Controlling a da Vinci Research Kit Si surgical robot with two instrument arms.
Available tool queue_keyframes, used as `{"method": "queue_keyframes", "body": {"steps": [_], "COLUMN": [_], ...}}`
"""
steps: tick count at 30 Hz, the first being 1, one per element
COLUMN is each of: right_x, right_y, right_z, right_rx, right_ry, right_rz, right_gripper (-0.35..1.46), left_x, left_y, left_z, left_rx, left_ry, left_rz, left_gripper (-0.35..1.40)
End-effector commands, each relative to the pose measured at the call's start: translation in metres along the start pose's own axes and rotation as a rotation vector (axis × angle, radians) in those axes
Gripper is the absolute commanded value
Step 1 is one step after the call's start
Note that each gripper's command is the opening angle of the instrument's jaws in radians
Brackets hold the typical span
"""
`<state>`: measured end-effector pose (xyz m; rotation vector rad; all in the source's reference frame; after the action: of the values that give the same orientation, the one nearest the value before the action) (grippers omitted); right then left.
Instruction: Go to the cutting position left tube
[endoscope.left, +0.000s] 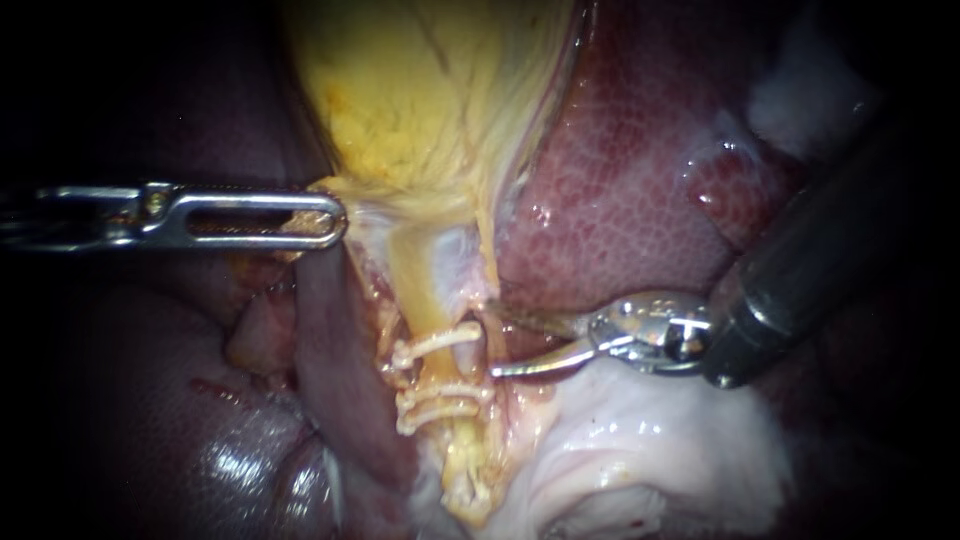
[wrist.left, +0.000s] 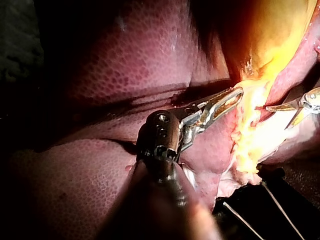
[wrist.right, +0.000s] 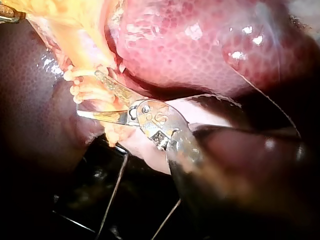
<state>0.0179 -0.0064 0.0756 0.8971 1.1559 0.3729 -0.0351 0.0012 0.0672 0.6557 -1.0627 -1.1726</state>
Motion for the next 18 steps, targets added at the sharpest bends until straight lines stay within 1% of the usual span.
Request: {"method": "queue_keyframes", "body": {"steps": [1,3,8,13,18], "right_x": [-0.0003,-0.0009,-0.0017,-0.0026,-0.0032], "right_y": [0.0000,0.0000,0.0002,0.0011,0.0023], "right_z": [0.0001,0.0003,0.0004,0.0008,0.0015], "right_rx": [0.006,0.013,0.007,0.000,0.001], "right_ry": [-0.007,-0.016,-0.047,-0.066,-0.070], "right_rz": [0.007,0.018,0.026,0.035,0.045], "right_gripper": [1.43,1.43,1.43,1.43,1.43], "left_x": [0.0000,0.0000,0.0000,0.0000,0.0000], "left_y": [0.0000,0.0001,0.0001,0.0000,-0.0001], "left_z": [0.0000,-0.0001,-0.0001,-0.0001,-0.0002], "left_rx": [0.000,0.000,0.000,0.000,-0.001], "left_ry": [0.000,0.000,0.000,0.000,-0.001], "left_rz": [0.000,0.000,0.000,0.000,-0.001], "left_gripper": [-0.35,-0.35,-0.35,-0.35,-0.35]}}
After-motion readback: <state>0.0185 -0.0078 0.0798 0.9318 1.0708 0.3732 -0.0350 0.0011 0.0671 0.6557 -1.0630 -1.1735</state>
